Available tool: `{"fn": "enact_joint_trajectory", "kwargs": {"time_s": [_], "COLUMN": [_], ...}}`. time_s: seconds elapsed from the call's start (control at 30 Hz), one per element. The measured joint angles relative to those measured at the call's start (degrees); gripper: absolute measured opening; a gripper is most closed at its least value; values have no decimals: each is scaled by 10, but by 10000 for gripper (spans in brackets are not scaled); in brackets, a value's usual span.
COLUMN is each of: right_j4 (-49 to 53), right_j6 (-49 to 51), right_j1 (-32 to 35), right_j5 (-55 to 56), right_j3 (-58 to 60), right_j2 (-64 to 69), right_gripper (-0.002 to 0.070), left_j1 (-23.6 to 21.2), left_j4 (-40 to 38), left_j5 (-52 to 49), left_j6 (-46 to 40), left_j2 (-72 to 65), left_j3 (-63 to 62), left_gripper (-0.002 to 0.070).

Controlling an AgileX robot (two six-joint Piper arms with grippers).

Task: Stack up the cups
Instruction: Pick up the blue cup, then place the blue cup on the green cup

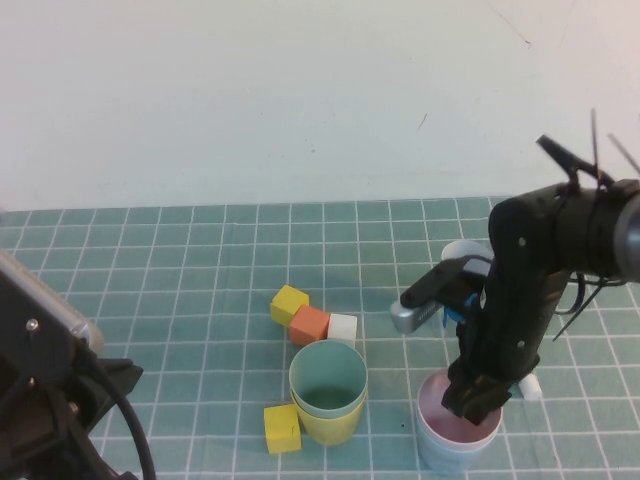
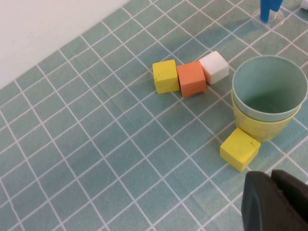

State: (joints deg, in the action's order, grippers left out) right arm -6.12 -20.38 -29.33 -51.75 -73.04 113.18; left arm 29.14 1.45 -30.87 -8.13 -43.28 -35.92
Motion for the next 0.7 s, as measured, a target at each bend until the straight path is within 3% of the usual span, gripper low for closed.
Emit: {"fn": "enact_joint_trajectory", "kwargs": {"time_s": [0.13, 0.2, 0.5, 0.7], "right_j4": [0, 1, 23, 21], "right_j6": [-10, -11, -32, -62], "right_j1": [0, 0, -1, -36], "right_j5": [0, -3, -149, -181], "right_j3": [0, -1, -137, -263], "right_j2": [14, 7, -65, -63], "right_gripper": [100, 50, 32, 32], "left_j1": [0, 0, 0, 0], "left_j4": [3, 3, 3, 4], "left_j5": [0, 0, 0, 0], "left_j6": [0, 0, 0, 0], "left_j2": [0, 0, 0, 0], "left_j3": [0, 0, 0, 0], "left_gripper": [-2, -1, -2, -1]}}
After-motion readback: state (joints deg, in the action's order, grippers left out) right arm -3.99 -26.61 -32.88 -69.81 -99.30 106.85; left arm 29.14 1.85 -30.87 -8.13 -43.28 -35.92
